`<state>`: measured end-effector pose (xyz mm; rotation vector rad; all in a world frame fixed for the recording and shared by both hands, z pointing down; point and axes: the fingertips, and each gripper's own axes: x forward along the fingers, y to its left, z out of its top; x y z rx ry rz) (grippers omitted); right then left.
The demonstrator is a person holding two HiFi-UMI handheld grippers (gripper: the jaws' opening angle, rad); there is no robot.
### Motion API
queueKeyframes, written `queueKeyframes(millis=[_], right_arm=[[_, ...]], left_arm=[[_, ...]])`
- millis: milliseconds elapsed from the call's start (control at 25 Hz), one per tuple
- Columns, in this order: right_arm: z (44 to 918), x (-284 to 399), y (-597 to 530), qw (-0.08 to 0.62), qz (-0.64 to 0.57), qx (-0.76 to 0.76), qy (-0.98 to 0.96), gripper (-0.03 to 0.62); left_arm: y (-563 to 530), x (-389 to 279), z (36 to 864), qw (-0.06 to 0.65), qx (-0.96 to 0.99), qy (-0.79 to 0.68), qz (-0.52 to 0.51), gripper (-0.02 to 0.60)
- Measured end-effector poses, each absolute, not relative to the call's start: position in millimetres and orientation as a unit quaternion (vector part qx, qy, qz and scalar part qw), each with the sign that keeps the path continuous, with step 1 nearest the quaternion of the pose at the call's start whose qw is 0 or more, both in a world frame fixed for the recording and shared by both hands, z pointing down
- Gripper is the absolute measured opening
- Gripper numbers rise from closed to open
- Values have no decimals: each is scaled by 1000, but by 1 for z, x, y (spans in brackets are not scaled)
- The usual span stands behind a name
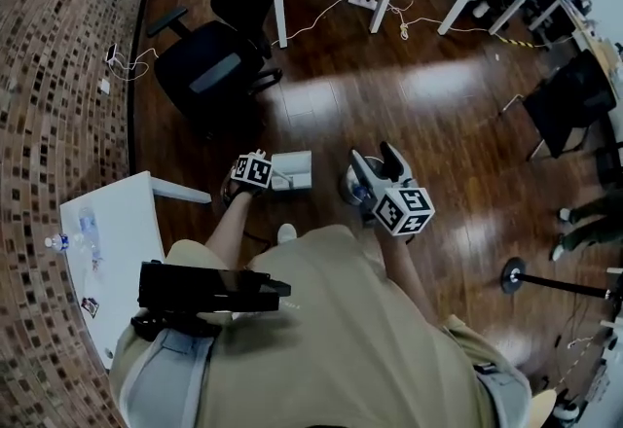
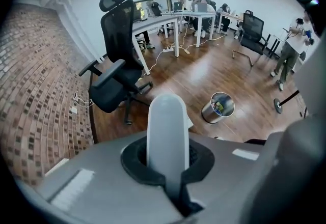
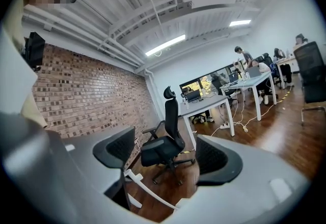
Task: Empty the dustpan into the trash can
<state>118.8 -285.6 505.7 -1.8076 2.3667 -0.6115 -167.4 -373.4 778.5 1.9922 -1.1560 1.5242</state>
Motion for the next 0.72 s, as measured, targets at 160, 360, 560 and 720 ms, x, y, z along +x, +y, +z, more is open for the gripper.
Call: queueKeyframes(millis=[160,360,560,720], right_arm=[[513,126,-275,42,-205,-605,768,362],[520,134,-261,38,-212,-618,756,362],[522,132,-254,35,-214,-620,754,362],[521,118,-253,32,-210,-614,760,362]], left_arm=[[-359,-150,806,182,707,-409,548,0],[-335,-139,823,204,710,-367,566,30],[-311,-141,830,232,714,-345,563,133],[-309,-134,818,226,747,-330,530,375]])
